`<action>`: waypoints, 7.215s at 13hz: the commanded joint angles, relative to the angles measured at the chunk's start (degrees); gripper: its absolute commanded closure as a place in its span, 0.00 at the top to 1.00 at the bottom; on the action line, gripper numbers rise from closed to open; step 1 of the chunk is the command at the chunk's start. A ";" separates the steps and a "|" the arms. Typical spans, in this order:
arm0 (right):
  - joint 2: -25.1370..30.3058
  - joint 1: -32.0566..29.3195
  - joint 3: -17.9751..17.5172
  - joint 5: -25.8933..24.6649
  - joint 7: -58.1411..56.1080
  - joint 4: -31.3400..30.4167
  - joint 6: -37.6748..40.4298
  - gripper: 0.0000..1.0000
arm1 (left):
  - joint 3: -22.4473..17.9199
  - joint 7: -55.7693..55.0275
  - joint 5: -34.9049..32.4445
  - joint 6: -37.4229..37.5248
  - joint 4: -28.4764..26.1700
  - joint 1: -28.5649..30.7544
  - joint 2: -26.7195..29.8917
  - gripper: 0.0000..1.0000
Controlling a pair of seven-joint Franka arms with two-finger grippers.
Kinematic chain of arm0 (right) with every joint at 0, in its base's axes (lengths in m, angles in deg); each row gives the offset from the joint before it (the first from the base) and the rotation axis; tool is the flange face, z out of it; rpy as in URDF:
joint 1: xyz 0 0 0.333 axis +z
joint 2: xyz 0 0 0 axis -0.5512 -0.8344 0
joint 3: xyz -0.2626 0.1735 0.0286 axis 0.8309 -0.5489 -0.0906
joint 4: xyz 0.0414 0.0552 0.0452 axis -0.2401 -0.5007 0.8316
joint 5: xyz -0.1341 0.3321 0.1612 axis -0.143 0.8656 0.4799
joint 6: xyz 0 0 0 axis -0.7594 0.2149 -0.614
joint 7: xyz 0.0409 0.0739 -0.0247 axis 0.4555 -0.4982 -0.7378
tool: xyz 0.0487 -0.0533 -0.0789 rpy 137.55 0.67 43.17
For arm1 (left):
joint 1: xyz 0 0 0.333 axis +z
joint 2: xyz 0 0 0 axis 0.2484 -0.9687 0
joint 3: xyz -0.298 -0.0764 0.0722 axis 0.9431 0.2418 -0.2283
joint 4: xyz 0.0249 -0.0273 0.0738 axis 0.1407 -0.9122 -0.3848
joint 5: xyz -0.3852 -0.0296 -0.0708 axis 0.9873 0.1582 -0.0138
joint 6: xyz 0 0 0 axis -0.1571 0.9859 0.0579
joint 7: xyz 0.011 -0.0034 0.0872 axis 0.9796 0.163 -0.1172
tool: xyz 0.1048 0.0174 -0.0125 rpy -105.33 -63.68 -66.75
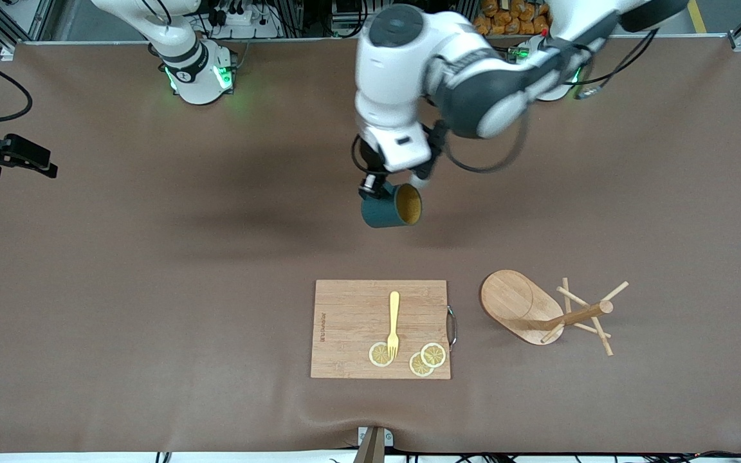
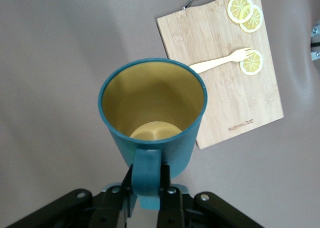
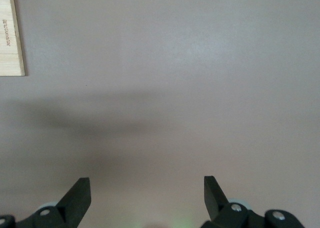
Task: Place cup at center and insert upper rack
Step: 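Lift the mug by its handle and carry it toward the wooden stand, then tilt the mug and slide it onto a stand peg with the left gripper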
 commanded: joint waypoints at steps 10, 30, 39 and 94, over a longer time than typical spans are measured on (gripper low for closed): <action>-1.49 1.51 0.25 0.24 0.24 1.05 0.88 1.00 | 3.19 16.79 30.50 -4.90 -1.27 20.04 0.36 0.00; -1.13 1.16 0.16 0.41 1.20 0.17 6.85 1.00 | -4.81 48.97 64.55 3.89 -1.88 38.95 -4.38 0.00; -1.31 1.51 0.16 0.41 1.20 0.35 6.77 1.00 | -10.61 59.26 70.00 7.67 -2.24 38.95 -6.58 0.00; -1.75 3.09 0.25 1.38 5.77 0.97 3.69 1.00 | -22.21 79.65 78.52 7.59 -0.74 38.25 -12.03 0.00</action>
